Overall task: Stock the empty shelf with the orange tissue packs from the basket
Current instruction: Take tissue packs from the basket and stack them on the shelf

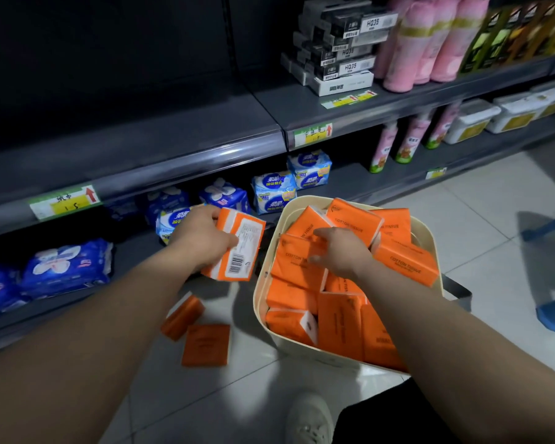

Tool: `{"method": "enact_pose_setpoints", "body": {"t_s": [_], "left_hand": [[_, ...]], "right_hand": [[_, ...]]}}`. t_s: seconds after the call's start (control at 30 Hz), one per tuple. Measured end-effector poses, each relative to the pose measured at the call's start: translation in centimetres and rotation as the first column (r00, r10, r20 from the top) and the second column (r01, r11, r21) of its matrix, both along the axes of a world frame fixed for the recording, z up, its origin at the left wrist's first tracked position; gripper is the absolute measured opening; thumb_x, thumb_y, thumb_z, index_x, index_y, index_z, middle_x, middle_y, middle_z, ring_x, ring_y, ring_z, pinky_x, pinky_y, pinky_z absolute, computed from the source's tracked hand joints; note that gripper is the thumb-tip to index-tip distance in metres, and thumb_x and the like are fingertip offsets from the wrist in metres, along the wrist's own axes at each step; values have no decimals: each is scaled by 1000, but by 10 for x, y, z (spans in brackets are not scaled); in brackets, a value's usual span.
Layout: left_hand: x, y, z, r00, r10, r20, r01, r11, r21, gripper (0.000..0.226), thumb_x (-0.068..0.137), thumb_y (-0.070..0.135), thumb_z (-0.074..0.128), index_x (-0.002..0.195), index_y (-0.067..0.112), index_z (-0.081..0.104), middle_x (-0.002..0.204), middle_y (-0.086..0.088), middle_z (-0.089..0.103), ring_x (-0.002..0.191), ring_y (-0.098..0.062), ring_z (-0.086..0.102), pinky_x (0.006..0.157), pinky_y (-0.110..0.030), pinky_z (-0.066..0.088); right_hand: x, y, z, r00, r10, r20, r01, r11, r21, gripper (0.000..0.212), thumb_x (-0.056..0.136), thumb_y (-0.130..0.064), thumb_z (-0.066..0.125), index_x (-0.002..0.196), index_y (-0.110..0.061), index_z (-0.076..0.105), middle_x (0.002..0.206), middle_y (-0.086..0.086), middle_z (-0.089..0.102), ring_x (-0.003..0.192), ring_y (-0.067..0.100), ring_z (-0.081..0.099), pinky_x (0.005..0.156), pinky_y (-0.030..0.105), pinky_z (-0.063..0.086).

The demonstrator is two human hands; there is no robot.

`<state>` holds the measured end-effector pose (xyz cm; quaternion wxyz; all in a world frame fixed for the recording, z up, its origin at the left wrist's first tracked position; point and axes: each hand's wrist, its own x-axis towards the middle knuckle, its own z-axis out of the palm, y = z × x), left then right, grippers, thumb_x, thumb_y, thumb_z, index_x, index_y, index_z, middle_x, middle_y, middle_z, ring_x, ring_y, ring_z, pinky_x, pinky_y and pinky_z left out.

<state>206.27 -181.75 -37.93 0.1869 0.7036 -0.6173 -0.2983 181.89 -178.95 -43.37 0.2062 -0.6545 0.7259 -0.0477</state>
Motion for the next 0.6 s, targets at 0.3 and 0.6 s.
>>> {"method": "enact_pose_setpoints", "body": {"t_s": [0.3,0.6], "left_hand": [[29,3,-5,998,2,-66,-6,998,-57,60,73,-1,67,125,30,59,114,1,66,99,-21,63,91,-34,50],[58,17,31,909,59,-413,-55,998,22,17,83,8,53,93,11,65,80,-11,66,70,-24,63,70,-34,53]], "right_hand": [[18,-11,-11,996,59,-61,-52,993,109,40,78,-27,72,112,-10,61,118,15,56,103,31,58,89,31,46],[32,-5,40,993,-9,118,16,998,-61,34,70,-27,76,97,-10,63,101,13,57,87,28,59,70,29,44]]}}
